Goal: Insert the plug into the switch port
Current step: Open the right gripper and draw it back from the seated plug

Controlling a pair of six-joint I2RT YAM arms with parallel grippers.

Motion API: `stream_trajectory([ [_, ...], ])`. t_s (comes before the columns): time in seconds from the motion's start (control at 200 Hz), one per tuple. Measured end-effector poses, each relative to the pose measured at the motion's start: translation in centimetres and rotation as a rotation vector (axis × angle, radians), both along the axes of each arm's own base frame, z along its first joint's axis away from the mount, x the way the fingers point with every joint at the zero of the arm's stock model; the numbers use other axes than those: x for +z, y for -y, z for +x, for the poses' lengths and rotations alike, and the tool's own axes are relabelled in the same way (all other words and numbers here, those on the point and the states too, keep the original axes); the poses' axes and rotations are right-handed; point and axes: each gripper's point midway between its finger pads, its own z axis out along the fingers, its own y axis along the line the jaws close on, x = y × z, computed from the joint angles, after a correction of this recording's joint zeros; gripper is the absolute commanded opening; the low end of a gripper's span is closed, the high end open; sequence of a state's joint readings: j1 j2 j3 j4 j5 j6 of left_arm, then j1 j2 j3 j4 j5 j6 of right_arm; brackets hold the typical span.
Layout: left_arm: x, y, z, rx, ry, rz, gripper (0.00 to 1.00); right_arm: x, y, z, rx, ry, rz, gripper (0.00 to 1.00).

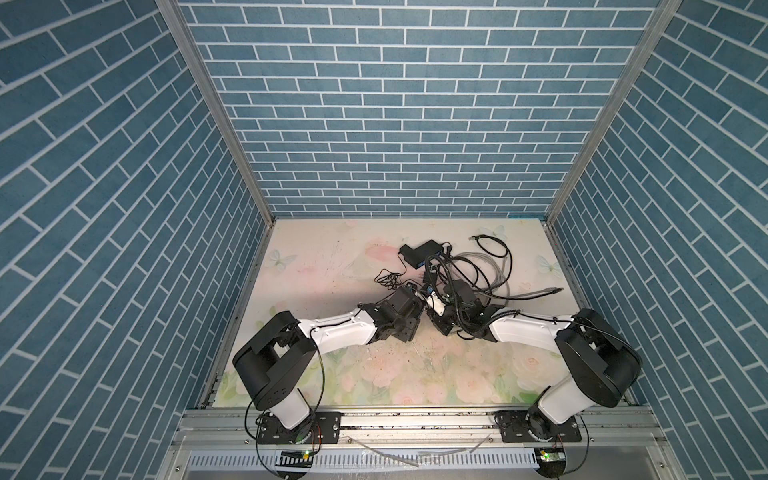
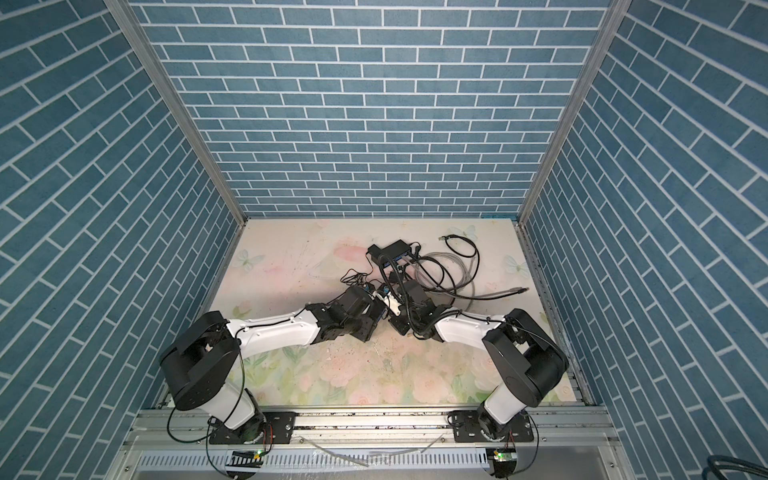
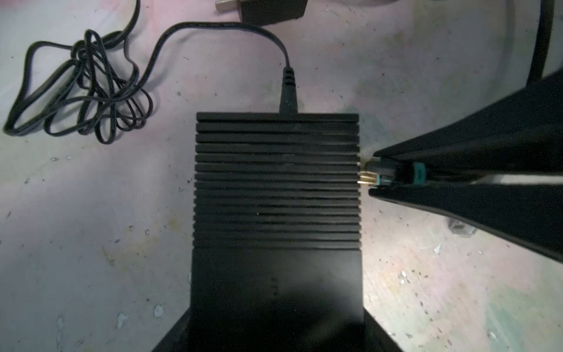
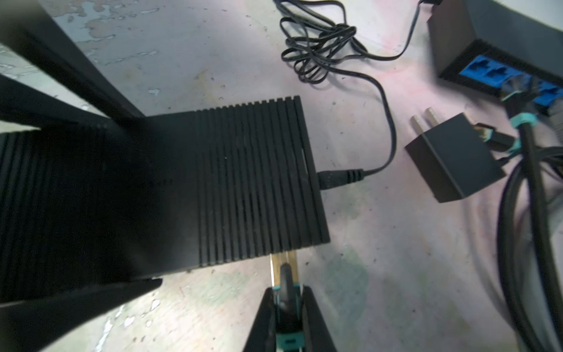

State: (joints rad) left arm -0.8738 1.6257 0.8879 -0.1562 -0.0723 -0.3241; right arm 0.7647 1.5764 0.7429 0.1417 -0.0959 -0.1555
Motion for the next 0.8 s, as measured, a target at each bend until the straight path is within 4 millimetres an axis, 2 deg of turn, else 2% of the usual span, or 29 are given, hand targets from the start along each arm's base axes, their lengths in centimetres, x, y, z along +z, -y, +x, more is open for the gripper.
stream_trajectory([
  [0.065, 0.2, 0.1, 0.3, 0.004, 0.014, -0.003, 0.44, 0.4, 0.2, 0.2, -0.008, 0.020, -0.005, 0.08],
  [0.22, 0.9, 0.4, 1.1, -0.020, 0.039, -0.014, 0.45, 2.0, 0.7, 0.8, -0.024, 0.076, -0.002, 0.28],
  [0.35, -0.3, 0.6, 0.9, -0.066, 0.006, 0.011, 0.46, 6.6, 0.5, 1.8, -0.033, 0.183, 0.092, 0.39],
  [0.42, -1.4, 0.3, 0.7, -0.078, -0.022, 0.038, 0.47, 8.9, 0.9, 2.1, -0.044, 0.235, 0.134, 0.40],
  [0.505, -2.5, -0.3, 0.8, -0.068, -0.051, 0.059, 0.49, 10.4, 2.2, 2.5, -0.076, 0.267, 0.152, 0.41],
  [0.64, -3.0, -1.0, 1.8, -0.038, -0.058, 0.071, 0.64, 10.2, 4.6, 2.6, -0.129, 0.255, 0.120, 0.41],
  [0.8, -3.0, -1.1, 2.6, -0.021, -0.048, 0.098, 0.78, 8.2, 6.6, 1.7, -0.148, 0.178, 0.034, 0.38],
])
